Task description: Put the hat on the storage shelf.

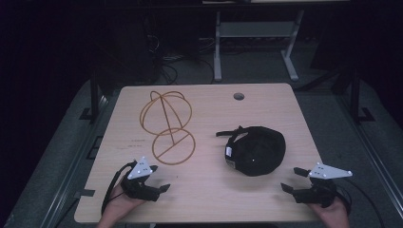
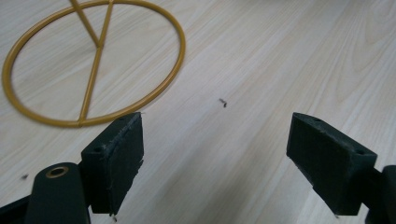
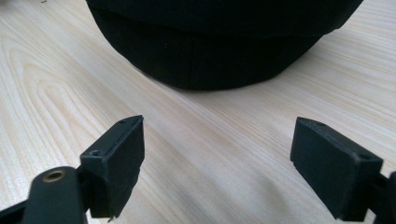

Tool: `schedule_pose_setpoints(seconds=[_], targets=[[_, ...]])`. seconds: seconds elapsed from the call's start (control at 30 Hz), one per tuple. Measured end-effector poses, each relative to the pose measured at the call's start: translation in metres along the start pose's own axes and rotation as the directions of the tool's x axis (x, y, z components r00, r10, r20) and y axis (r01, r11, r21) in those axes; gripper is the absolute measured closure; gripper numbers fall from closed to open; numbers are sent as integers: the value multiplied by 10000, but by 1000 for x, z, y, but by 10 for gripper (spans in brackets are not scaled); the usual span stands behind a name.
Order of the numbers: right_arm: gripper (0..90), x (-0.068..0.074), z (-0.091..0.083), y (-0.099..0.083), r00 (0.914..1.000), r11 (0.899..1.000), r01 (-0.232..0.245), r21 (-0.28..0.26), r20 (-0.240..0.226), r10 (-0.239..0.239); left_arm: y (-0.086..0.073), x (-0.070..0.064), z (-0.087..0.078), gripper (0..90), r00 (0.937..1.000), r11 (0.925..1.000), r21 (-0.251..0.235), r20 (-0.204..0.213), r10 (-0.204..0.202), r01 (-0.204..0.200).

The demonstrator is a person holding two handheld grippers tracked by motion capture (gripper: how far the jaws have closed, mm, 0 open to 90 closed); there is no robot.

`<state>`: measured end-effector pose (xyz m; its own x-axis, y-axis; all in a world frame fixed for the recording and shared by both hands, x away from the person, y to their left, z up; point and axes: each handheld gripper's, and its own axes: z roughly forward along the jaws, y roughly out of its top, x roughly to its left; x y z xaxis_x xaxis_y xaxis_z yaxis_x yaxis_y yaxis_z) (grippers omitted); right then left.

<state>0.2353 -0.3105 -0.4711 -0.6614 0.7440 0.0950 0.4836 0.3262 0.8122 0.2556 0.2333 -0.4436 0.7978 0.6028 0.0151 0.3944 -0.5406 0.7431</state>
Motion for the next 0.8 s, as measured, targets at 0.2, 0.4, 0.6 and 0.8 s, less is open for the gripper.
schedule_pose_setpoints(seconds=[0.2, 0.4, 0.6, 0.8], targets=[[164, 2, 1, 2, 10000, 9999, -26, -117, -14, 26, 9, -7, 3, 189, 9993, 9998, -92, 343, -149, 152], [165, 3, 1, 6, 10000, 9997, 15, -258, -31, -16, 24, -16, 5, 188, 9982, 9994, -198, 522, 286, -276], [165, 4, -1, 5, 10000, 9994, -27, -334, -55, 25, 50, -29, 9, 188, 9921, 9958, -284, 882, 894, -872], [164, 2, -3, 3, 9999, 9994, -125, -309, -37, 124, 78, -40, 18, 185, 9806, 9901, -478, 1397, 1374, -1320]])
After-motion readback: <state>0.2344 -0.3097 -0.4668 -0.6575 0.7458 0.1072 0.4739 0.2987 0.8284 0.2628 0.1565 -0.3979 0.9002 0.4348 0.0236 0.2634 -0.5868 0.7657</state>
